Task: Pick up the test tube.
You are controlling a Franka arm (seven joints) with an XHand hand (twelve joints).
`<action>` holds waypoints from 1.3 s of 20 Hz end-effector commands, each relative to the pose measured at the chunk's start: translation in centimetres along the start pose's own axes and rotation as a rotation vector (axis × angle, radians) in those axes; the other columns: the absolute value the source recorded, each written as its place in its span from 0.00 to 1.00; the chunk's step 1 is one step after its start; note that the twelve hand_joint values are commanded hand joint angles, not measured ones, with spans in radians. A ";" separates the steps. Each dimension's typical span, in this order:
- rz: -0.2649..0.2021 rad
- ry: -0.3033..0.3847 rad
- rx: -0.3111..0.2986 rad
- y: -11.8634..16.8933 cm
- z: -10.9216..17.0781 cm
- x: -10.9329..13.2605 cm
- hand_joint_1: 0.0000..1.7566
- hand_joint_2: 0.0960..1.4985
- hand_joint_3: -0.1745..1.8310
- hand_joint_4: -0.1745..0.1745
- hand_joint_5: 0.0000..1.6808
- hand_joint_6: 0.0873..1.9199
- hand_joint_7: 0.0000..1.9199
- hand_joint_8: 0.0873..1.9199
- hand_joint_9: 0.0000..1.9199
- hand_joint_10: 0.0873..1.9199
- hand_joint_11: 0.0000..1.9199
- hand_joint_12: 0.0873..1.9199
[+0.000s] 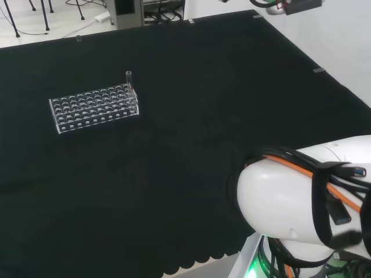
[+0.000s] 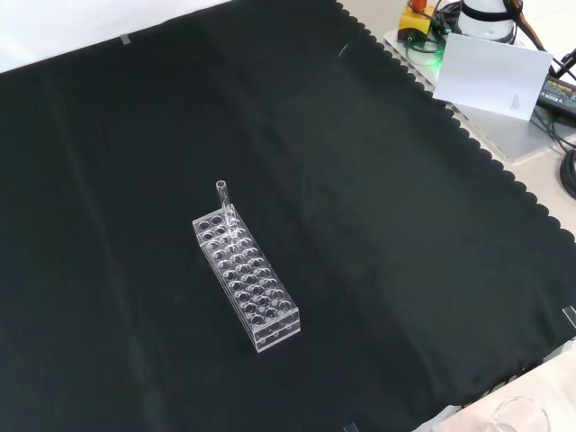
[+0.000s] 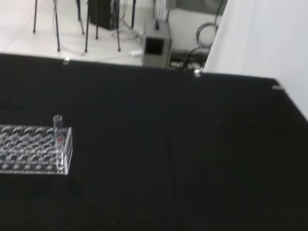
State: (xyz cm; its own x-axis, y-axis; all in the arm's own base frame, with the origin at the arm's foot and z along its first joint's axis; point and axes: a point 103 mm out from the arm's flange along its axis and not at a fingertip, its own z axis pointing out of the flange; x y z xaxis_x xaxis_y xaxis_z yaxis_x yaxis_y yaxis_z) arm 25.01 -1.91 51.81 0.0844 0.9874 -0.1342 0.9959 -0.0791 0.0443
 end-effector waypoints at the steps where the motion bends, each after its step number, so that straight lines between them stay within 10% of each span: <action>1: -0.127 0.045 0.100 5.6 1.7 2.5 0.36 0.47 0.34 0.50 0.03 0.00 0.00 0.37 0.00 0.44 0.00 0.70; 26: -0.284 0.084 0.370 23.7 13.5 11.8 0.43 0.46 0.36 0.43 0.12 0.00 0.12 0.39 0.09 0.48 0.00 0.81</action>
State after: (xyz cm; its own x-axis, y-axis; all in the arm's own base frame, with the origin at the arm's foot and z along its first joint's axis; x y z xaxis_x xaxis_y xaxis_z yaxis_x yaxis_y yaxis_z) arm 45.43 3.13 41.76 -0.1230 0.9922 -0.0194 0.9474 0.1116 -0.2999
